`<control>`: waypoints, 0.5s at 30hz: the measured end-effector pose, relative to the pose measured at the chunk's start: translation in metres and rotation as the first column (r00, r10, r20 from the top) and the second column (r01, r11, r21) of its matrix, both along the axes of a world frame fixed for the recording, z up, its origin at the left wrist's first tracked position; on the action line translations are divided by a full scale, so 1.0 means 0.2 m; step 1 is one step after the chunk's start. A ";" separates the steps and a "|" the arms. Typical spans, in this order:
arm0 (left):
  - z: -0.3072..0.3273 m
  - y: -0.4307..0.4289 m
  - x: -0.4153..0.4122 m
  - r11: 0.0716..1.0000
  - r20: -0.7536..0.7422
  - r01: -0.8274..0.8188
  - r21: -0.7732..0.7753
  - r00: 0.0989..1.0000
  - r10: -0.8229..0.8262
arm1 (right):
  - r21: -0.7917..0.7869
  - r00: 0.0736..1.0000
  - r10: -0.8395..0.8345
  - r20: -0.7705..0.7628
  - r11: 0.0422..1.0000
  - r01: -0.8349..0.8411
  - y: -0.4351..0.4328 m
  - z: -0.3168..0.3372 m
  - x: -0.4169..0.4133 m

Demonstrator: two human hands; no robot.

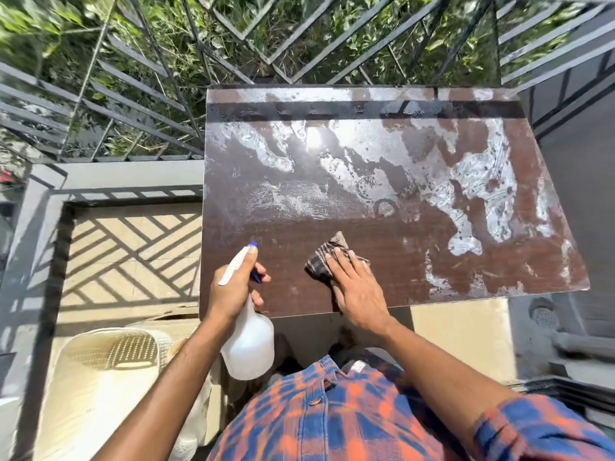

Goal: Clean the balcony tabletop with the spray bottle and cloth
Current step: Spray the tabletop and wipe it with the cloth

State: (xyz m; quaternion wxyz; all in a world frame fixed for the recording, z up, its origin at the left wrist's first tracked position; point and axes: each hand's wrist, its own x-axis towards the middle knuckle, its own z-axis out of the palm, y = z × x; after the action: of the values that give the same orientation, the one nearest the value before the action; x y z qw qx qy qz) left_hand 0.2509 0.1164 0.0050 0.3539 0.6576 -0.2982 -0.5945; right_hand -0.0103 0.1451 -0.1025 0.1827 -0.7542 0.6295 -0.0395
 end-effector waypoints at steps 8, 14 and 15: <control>0.06 -0.09 0.02 0.991 -0.006 -0.136 -0.009 0.991 0.136 | 0.037 0.939 -0.335 -0.080 0.940 0.338 -0.54 0.00 -0.18; 0.06 -0.14 -0.01 0.975 0.045 -0.221 -0.025 0.974 0.222 | 0.036 1.000 0.009 0.013 0.999 -0.009 -0.63 0.03 0.35; 0.07 -0.14 -0.03 0.972 0.044 -0.232 -0.039 0.971 0.233 | 0.038 0.993 0.113 0.031 0.993 -0.114 -0.60 0.04 0.39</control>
State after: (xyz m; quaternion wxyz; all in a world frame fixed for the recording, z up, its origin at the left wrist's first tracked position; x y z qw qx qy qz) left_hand 0.2458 0.0875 0.0188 0.4247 0.6962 -0.2373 -0.5279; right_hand 0.0681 0.0255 -0.0953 0.2087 -0.7845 0.5834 -0.0273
